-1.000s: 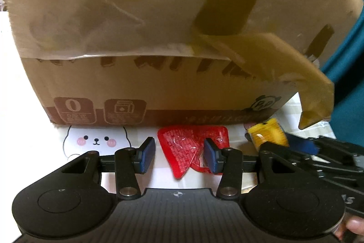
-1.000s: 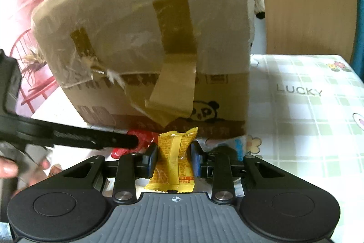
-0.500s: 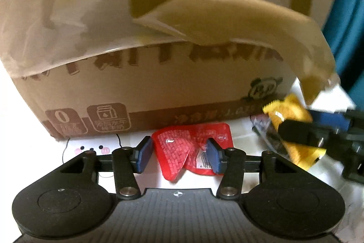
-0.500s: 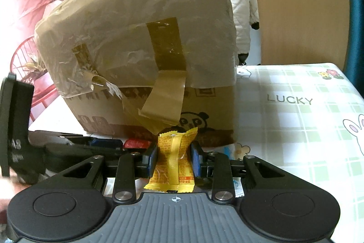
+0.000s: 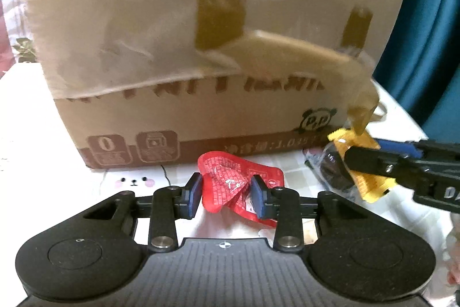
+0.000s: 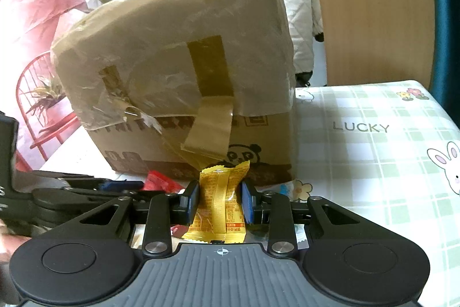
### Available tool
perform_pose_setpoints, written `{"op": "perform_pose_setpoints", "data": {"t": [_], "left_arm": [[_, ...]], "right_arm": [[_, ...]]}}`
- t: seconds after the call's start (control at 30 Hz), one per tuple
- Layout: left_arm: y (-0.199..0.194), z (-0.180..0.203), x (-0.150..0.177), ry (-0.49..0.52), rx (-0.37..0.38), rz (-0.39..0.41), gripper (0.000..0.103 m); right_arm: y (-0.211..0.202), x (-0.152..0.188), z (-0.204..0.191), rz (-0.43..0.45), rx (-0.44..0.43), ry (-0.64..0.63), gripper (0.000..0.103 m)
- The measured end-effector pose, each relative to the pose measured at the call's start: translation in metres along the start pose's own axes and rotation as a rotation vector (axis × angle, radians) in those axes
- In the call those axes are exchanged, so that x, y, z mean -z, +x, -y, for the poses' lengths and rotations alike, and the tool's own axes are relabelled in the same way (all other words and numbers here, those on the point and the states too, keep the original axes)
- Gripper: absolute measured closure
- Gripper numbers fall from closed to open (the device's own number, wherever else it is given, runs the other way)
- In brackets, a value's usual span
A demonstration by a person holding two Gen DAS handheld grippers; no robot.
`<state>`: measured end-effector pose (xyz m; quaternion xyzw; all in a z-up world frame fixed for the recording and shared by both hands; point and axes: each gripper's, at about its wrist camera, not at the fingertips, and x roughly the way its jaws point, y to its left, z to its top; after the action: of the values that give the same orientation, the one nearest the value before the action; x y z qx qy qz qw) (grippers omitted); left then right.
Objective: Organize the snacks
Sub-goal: 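Grasp the red candy with the left gripper while the right grasps the yellow candy, then carry both candies to the paper bag and open both grippers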
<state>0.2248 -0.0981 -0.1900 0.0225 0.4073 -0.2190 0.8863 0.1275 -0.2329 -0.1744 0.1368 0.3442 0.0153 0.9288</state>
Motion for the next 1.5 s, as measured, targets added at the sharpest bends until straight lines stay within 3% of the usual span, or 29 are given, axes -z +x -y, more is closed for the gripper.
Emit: {"op": "perform_pose_setpoints", "data": {"t": [0.53, 0.73, 0.93, 1.1, 1.23, 1.37, 1.5], "left_arm": [[-0.107, -0.044, 0.013, -0.092, -0.061, 0.150, 0.064], [-0.132, -0.042, -0.011, -0.095, -0.069, 0.268, 0.064], [-0.161, -0.029, -0.055, -0.023, -0.065, 0.437, 0.064], [-0.155, -0.017, -0.104, 0.016, -0.039, 0.496, 0.063], [-0.129, -0.014, -0.138, 0.037, -0.039, 0.483, 0.063], [-0.087, -0.014, -0.164, 0.049, -0.047, 0.425, 0.063], [-0.061, -0.021, -0.166, 0.043, -0.031, 0.395, 0.060]], "right_arm": [[-0.017, 0.007, -0.043, -0.021, -0.084, -0.075, 0.075], [-0.043, -0.020, -0.061, 0.060, -0.137, -0.121, 0.075], [-0.078, -0.077, -0.069, 0.211, -0.193, -0.146, 0.075], [-0.075, -0.130, -0.062, 0.283, -0.161, -0.175, 0.074], [-0.044, -0.166, -0.061, 0.259, -0.120, -0.190, 0.074], [-0.012, -0.179, -0.068, 0.219, -0.091, -0.214, 0.074], [0.013, -0.177, -0.074, 0.187, -0.067, -0.227, 0.073]]}}
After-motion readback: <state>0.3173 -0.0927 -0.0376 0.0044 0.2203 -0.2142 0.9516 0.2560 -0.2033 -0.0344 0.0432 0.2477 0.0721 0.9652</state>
